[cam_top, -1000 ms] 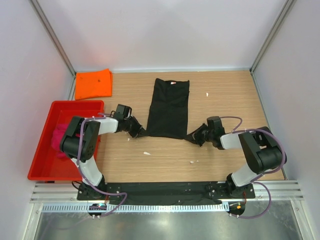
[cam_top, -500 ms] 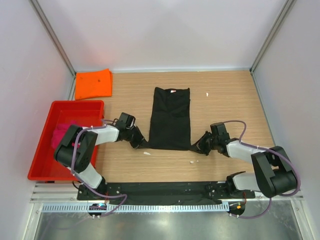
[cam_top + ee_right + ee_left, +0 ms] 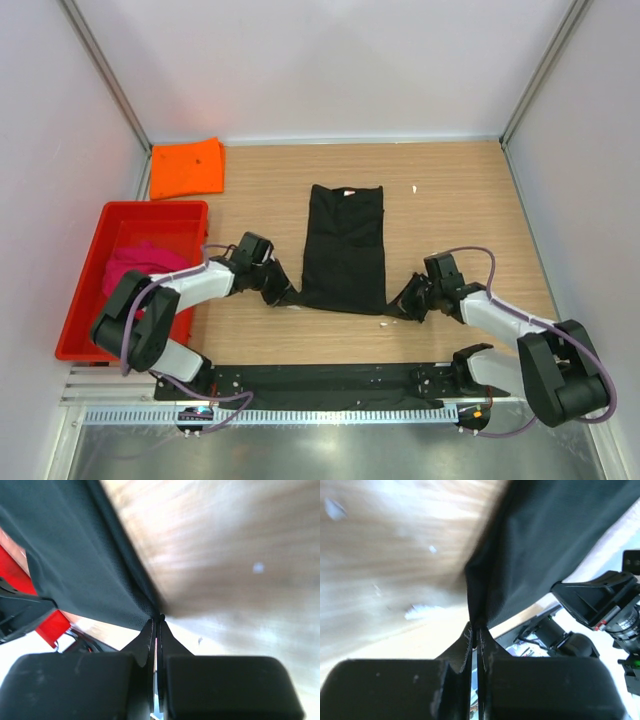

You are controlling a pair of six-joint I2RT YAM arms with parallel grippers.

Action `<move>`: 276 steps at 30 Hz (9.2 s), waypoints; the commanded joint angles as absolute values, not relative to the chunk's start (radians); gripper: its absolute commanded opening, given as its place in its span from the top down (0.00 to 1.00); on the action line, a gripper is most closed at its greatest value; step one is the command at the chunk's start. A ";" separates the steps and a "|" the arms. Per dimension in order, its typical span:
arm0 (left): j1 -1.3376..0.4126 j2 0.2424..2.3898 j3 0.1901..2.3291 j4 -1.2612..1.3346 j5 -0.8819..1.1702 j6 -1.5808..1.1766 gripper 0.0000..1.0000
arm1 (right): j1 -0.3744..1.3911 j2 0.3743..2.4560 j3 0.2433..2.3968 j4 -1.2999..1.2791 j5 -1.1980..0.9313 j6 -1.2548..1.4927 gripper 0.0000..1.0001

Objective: Fold and stack the t-shirts
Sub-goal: Fold the tshirt, then neatly place the folded tshirt to the corner

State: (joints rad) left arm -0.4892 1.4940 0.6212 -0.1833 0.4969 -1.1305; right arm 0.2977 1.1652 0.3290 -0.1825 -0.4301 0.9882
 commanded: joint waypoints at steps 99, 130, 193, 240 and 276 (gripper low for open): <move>-0.281 1.874 1.627 -0.724 0.391 -0.562 0.25 | 0.106 2.069 1.621 -0.400 -0.542 0.444 0.21; -0.357 1.319 1.186 -0.805 0.354 -0.574 0.27 | 0.206 2.249 1.766 -0.506 -0.309 0.488 0.99; -0.356 1.466 1.175 -0.672 0.422 -0.597 0.39 | -0.115 2.579 2.399 -0.374 0.443 -0.132 0.99; -0.664 2.249 1.627 0.023 0.006 -1.134 0.21 | -0.061 2.286 2.045 -0.535 -0.347 -0.069 0.95; -0.594 2.640 2.192 0.089 0.066 -1.035 0.29 | -0.060 2.068 1.783 -0.356 -0.152 0.086 0.28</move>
